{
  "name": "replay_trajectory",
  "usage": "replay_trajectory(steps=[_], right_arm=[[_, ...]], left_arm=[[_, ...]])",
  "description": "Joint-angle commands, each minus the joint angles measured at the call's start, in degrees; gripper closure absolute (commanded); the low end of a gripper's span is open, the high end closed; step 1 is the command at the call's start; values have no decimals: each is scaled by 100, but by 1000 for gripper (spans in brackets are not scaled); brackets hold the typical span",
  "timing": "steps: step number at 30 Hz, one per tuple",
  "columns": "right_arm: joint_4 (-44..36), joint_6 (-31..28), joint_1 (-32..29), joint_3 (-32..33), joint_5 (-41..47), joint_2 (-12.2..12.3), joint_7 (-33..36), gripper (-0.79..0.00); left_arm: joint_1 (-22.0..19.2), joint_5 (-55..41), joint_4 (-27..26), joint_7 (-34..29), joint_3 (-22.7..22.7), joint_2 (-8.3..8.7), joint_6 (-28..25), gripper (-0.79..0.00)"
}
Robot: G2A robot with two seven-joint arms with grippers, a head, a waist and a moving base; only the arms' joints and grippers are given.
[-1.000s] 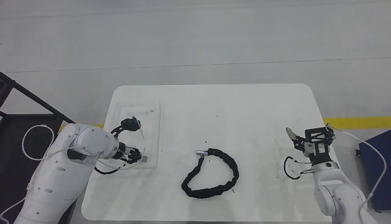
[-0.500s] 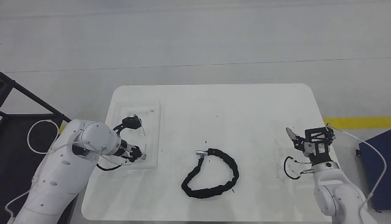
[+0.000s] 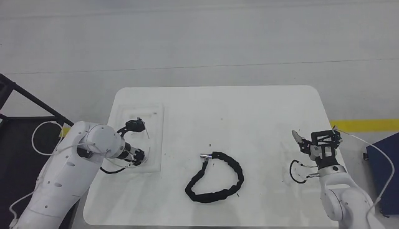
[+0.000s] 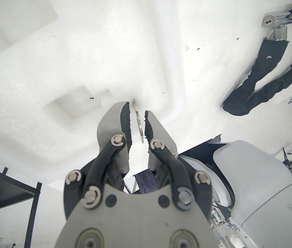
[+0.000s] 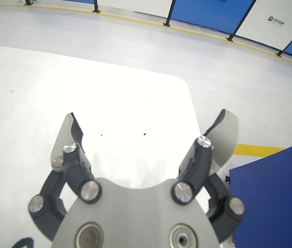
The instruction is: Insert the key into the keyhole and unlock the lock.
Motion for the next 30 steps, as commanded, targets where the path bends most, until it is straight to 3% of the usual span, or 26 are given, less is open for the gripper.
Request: replay_trajectory(steps=[1, 21, 26, 30], right_arm=[[0, 0, 0, 0, 0, 0, 0, -785], [0, 0, 0, 0, 0, 0, 0, -785], [0, 0, 0, 0, 0, 0, 0, -785], [0, 0, 0, 0, 0, 0, 0, -785]], left_arm=[[-6, 11, -2, 8, 5, 4, 5, 0], [5, -5, -451, -96, -504, 299, 205, 0], [103, -882, -513, 89, -1249, 368, 211, 0], [447, -2931, -279, -96, -1810, 415, -114, 0]])
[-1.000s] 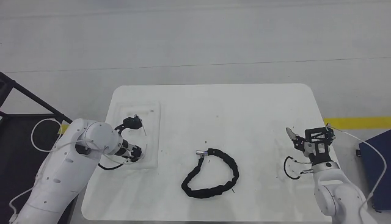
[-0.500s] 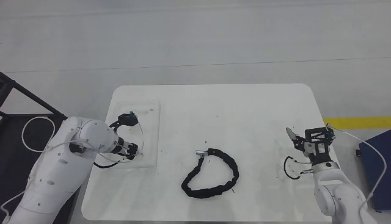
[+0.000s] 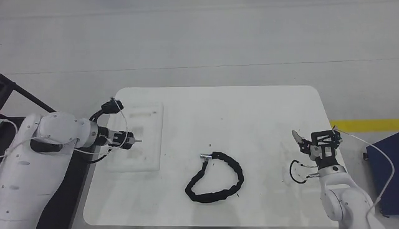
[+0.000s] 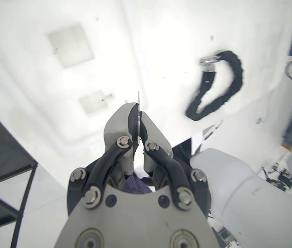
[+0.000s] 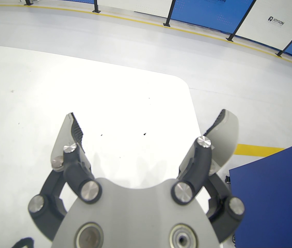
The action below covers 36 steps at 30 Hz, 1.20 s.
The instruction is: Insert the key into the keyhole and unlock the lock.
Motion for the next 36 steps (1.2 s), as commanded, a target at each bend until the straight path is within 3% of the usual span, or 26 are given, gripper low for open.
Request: replay_trajectory(steps=[1, 10, 12, 21, 29, 36], right_arm=[[0, 0, 0, 0, 0, 0, 0, -785], [0, 0, 0, 0, 0, 0, 0, -785], [0, 0, 0, 0, 0, 0, 0, -785], [0, 0, 0, 0, 0, 0, 0, -785], [0, 0, 0, 0, 0, 0, 0, -785], [0, 0, 0, 0, 0, 0, 0, -785]], left_arm=[[198, -1130, 117, -20, -174, 61, -335, 0], [857, -3437, 495, -20, -106, 295, -1879, 0], [892, -3777, 439, -14, -19, 313, -1895, 0], [1009, -3519, 345, 894, 579, 393, -2804, 0], [912, -5052, 507, 801, 1100, 443, -2713, 0], [905, -5116, 525, 785, 1106, 442, -2697, 0]])
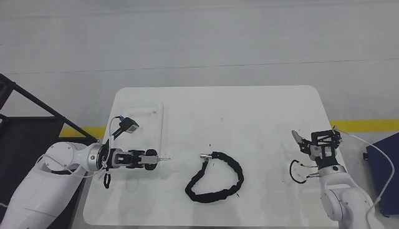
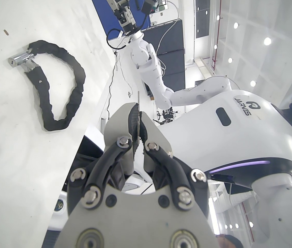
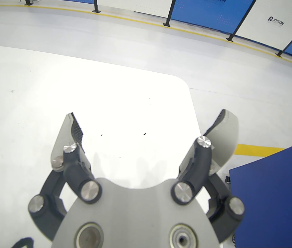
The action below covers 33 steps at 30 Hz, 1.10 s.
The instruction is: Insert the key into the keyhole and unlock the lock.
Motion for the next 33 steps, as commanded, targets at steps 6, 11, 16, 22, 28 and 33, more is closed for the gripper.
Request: replay_trajectory(steps=[6, 11, 16, 22, 28, 33], right_arm=[[16, -126, 65, 25, -491, 30, 43, -785], [-166, -542, 469, -206, -1309, 60, 192, -785], [-202, -1076, 1113, -821, -1847, 41, 518, -785], [338, -1603, 1879, -1825, -2184, -58, 588, -785], [688, -2024, 2347, -2731, -2622, -166, 659, -785], [727, -1990, 2378, -3199, -3158, -209, 489, -785]], left_arm=[[0, -4, 0, 0, 0, 0, 0, 0], [0, -4, 0, 0, 0, 0, 0, 0], [0, -4, 0, 0, 0, 0, 0, 0], [0, -4, 0, 0, 0, 0, 0, 0], [0, -4, 0, 0, 0, 0, 0, 0], [0, -4, 0, 0, 0, 0, 0, 0]])
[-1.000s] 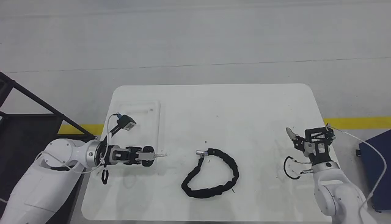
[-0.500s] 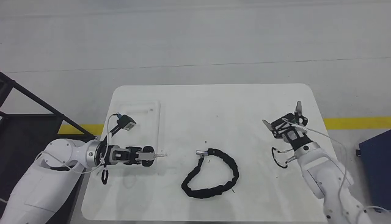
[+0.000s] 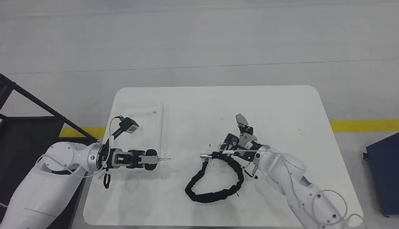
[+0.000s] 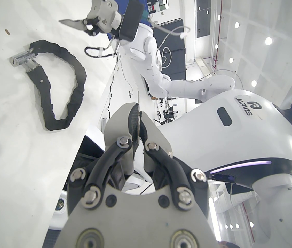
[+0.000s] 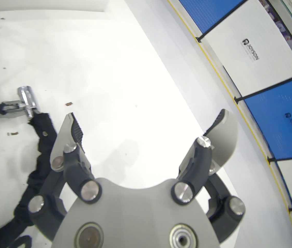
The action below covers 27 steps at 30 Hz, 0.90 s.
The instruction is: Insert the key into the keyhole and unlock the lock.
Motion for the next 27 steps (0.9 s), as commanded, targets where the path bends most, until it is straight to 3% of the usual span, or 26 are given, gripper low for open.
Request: replay_trajectory(steps=[1, 14, 16, 18, 20, 22, 27], right_arm=[[0, 12, -4, -3, 2, 0, -8, -785], [36, 3, -24, 18, 101, -2, -12, -785], [349, -464, -1, 181, 975, -13, 65, -785], [839, -1377, 200, 410, 2533, -37, 301, -785], [1218, -1929, 431, 617, 3779, -51, 555, -785], [1371, -2298, 663, 674, 4275, -44, 927, -785], [1355, -2700, 1029, 412, 4581, -63, 1657, -785]], left_arm=[[0, 0, 0, 0, 0, 0, 0, 0], [0, 0, 0, 0, 0, 0, 0, 0], [0, 0, 0, 0, 0, 0, 0, 0], [0, 0, 0, 0, 0, 0, 0, 0], [0, 0, 0, 0, 0, 0, 0, 0], [0, 0, 0, 0, 0, 0, 0, 0], [0, 0, 0, 0, 0, 0, 0, 0]])
